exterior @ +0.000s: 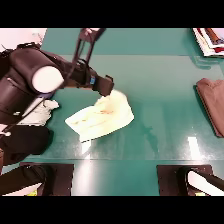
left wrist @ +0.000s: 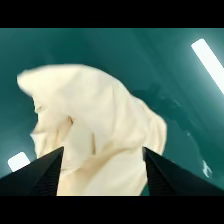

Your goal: Fold the shirts.

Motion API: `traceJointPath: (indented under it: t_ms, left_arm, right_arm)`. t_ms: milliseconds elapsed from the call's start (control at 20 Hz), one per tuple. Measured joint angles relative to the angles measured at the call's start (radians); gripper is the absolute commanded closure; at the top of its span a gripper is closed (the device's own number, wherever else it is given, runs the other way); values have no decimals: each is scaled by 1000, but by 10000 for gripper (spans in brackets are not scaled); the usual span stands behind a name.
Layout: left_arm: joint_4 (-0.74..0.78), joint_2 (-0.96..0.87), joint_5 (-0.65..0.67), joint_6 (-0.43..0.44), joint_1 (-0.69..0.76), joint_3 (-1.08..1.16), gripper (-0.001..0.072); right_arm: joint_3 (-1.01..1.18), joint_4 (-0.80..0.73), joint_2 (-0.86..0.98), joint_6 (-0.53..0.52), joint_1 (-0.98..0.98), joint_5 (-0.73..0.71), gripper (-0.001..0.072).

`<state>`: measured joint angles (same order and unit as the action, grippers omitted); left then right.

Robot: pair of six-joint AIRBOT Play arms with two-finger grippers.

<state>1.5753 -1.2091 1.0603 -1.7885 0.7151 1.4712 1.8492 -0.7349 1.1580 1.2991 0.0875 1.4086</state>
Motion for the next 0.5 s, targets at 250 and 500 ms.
traceJointPath:
  t_ms: [250, 500]
  left_arm:
    - [5, -45, -40, 2, -136, -66, 116]
    - [-191, -214, -48, 155, -251, -91, 116]
  right_arm:
    - [-3, 0, 0, 0, 0, 18, 690]
    - [-68, 3, 0, 0, 0, 31, 691]
